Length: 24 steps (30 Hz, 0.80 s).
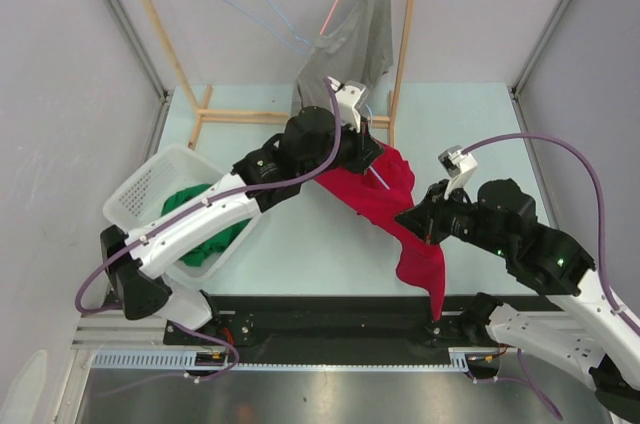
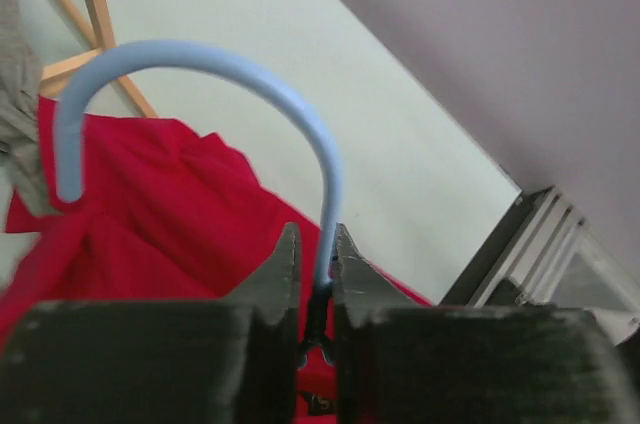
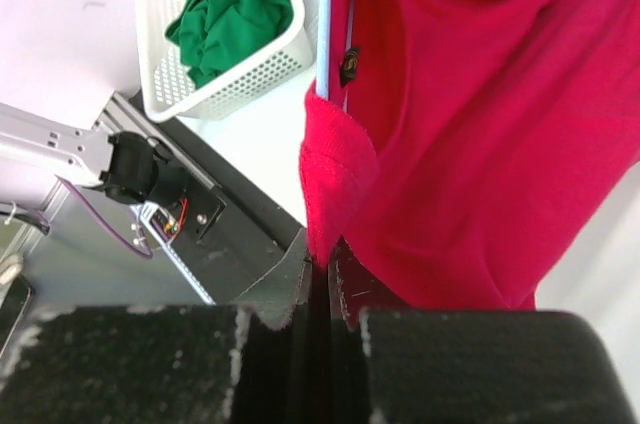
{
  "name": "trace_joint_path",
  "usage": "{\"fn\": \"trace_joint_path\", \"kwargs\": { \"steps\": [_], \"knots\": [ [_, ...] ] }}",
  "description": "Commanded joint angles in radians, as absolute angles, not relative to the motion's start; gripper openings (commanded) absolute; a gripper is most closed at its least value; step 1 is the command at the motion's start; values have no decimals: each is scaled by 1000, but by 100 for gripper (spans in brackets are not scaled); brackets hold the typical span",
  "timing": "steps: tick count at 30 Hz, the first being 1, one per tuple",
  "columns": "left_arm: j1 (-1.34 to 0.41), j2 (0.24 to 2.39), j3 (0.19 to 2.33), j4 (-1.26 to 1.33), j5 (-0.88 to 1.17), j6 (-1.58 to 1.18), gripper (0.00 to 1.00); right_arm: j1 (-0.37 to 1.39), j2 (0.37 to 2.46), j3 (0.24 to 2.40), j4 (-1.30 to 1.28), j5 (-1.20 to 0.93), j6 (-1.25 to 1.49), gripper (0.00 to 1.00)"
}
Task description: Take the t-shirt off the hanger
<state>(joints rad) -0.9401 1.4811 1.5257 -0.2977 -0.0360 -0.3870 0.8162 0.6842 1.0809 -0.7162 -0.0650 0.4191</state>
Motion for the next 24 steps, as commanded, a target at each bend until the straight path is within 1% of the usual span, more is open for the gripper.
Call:
{"fn": "trace_joint_path", "kwargs": {
  "steps": [1,2,3,6,8,10,13,16,19,20,21,22,24],
  "knots": [
    [-945,1376,1523,-299,-161,-388,0,822,689,1101,-610,-124,437,4],
    [-945,1361,1519,-313,-191,-388,0,822,692,1100,-627,-118,442,14],
    [-945,1330,1517,-322,-221,-385,0,824,698,1100,-637,-101,448,38],
    [-945,1280,1516,-363,-325,-350,0,824,701,1091,-667,-72,462,68],
    [-945,1259,1520,-405,-383,-325,0,825,695,1080,-675,-60,466,74],
    [-945,1229,1517,-425,-435,-313,0,824,686,1069,-670,-63,463,76],
    [-945,1184,1497,-436,-462,-298,0,824,678,1060,-683,-48,462,76],
    [-945,1146,1477,-440,-485,-290,0,824,660,1055,-698,-11,469,73],
    [-945,1123,1468,-451,-512,-279,0,822,620,1042,-698,53,480,67],
    [-945,1117,1463,-449,-517,-276,0,824,608,1035,-693,63,483,58],
    [-945,1111,1460,-449,-518,-276,0,824,597,1028,-681,70,491,52],
    [-945,1101,1453,-448,-522,-278,0,824,588,1025,-677,93,497,35],
    [-945,1091,1437,-443,-526,-282,0,824,565,1022,-675,127,521,12]
  ]
}}
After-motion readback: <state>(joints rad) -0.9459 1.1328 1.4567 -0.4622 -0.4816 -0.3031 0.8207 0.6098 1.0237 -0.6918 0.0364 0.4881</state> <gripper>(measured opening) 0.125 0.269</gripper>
